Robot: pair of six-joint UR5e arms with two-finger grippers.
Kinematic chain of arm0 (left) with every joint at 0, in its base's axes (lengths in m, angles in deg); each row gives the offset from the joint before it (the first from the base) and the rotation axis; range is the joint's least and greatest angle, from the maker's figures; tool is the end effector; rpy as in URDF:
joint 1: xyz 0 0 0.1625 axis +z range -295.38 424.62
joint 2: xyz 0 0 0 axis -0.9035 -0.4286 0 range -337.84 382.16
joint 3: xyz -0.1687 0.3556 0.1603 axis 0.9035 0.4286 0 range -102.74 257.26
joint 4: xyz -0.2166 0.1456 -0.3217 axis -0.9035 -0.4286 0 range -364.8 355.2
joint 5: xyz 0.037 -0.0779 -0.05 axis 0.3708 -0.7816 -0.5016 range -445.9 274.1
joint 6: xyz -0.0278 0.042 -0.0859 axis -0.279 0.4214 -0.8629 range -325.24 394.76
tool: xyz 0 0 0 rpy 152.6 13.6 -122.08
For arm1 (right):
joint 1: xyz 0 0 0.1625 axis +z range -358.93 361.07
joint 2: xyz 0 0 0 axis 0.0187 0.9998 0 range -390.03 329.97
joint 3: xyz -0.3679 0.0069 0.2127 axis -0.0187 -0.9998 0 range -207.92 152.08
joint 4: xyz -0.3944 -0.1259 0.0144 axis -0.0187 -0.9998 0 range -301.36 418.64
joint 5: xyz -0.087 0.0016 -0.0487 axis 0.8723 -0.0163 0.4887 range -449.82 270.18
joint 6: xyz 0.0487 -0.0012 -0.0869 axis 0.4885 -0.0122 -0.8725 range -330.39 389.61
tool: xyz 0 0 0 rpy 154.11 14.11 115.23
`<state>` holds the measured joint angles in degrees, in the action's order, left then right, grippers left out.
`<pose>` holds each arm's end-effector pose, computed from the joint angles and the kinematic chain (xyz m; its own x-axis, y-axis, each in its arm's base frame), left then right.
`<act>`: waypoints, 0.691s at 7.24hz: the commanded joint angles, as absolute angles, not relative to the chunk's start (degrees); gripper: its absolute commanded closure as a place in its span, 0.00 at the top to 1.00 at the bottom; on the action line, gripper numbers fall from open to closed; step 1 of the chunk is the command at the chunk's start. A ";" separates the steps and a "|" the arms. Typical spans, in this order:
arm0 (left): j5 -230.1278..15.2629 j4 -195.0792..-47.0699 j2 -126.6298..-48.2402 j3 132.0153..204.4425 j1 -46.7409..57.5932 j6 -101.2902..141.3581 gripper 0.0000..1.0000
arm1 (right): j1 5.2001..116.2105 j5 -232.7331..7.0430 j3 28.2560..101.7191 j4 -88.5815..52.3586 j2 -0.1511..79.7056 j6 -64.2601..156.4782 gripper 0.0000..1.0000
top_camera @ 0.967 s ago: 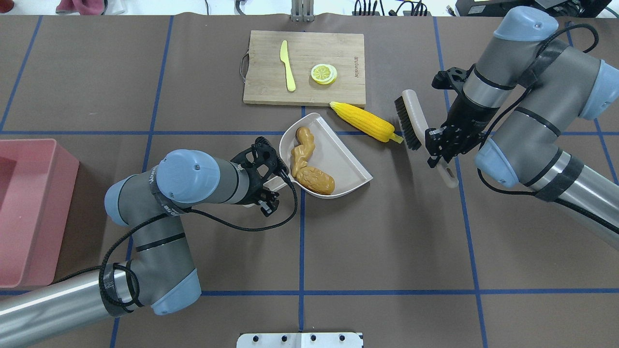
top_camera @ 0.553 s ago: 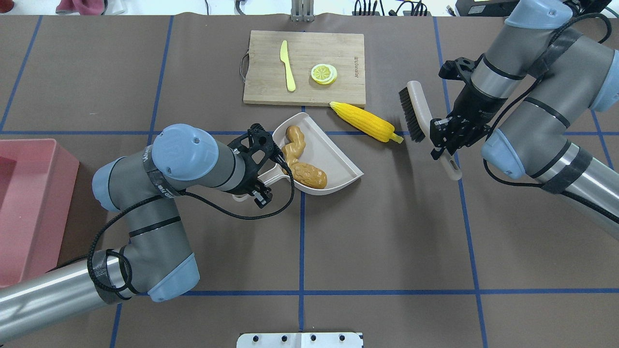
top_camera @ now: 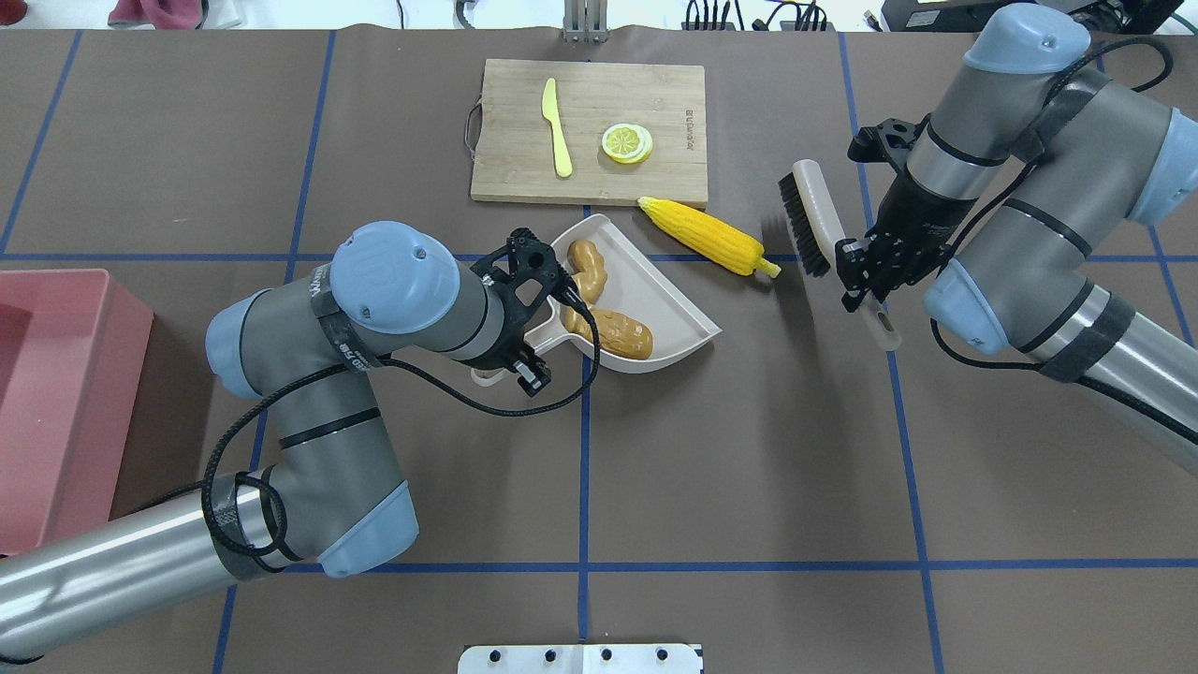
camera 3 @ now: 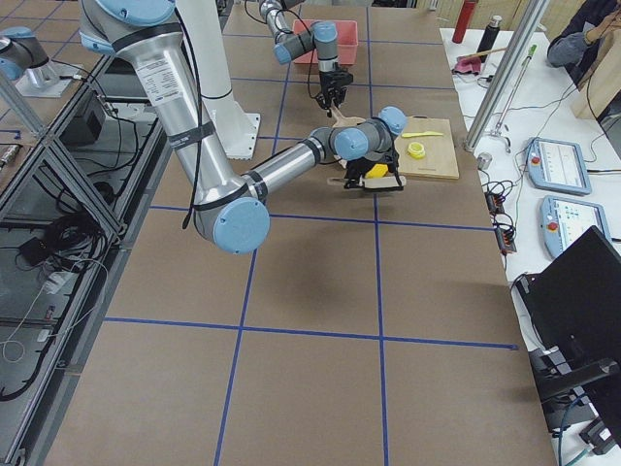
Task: Sweep and dump trash into bin
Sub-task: 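Tilt the dustpan edge down toward the corn while the right gripper repositions the brush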
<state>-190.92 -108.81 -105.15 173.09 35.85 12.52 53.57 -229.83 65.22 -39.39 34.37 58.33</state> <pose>0.5432 -0.4208 0.2008 0.4335 0.7818 -0.4482 -0.3363 0.6018 0.7244 -0.3465 -0.5451 0.3818 0.5761 -0.1750 0.7985 0.3335 0.9421 -0.0341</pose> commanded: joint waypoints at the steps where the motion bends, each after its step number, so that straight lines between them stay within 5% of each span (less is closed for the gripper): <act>1: -190.75 -107.54 -106.16 172.71 35.88 13.14 0.00 | 52.85 -227.90 65.59 -39.45 33.26 58.00 0.00; 5: -190.75 -108.33 -106.16 171.65 38.17 12.70 0.00 | 48.01 -217.39 65.07 -39.80 30.27 55.65 0.00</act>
<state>-190.69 -108.14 -106.17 171.87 37.83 12.84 49.03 -221.32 65.04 -39.50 30.80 57.42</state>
